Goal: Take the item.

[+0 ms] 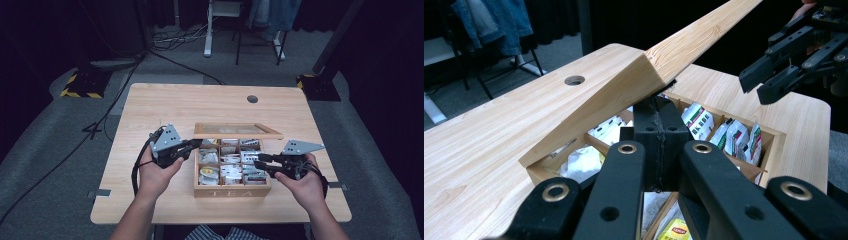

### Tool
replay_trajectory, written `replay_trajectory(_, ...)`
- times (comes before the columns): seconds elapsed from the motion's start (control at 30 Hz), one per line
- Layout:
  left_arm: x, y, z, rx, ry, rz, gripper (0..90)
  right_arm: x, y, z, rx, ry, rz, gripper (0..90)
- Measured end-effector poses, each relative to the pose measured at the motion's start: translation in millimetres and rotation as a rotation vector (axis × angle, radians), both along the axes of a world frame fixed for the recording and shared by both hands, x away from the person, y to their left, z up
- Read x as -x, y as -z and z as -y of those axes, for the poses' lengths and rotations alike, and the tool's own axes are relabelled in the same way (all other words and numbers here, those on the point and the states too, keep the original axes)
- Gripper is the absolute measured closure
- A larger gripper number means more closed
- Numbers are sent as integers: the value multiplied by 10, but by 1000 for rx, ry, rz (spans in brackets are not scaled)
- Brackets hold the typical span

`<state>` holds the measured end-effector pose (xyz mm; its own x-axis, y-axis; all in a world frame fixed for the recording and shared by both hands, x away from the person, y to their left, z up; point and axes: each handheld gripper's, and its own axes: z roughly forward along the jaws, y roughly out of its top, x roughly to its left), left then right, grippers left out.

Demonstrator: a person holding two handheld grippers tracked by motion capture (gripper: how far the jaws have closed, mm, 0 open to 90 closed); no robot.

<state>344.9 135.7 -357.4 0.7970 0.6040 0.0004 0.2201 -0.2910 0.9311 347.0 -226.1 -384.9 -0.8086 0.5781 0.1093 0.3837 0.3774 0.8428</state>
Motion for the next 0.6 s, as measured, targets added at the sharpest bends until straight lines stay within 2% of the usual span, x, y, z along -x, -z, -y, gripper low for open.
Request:
replay_trajectory(0.1, 2, 0, 1, -1, 1, -2, 898, 7, 11, -79, -3, -25, -11, 653)
replay_trajectory(0.2, 15, 3, 18, -3, 0, -1, 898, 24, 11, -157, 32, -33, 12, 653)
replay_trajectory(0.43, 26, 11, 25, -4, 4, -1, 898, 38, 58, -248, 35, -57, 9, 664)
replay_trajectory(0.6, 29, 14, 24, -6, 7, -2, 898, 67, 145, -421, 37, -113, -14, 679)
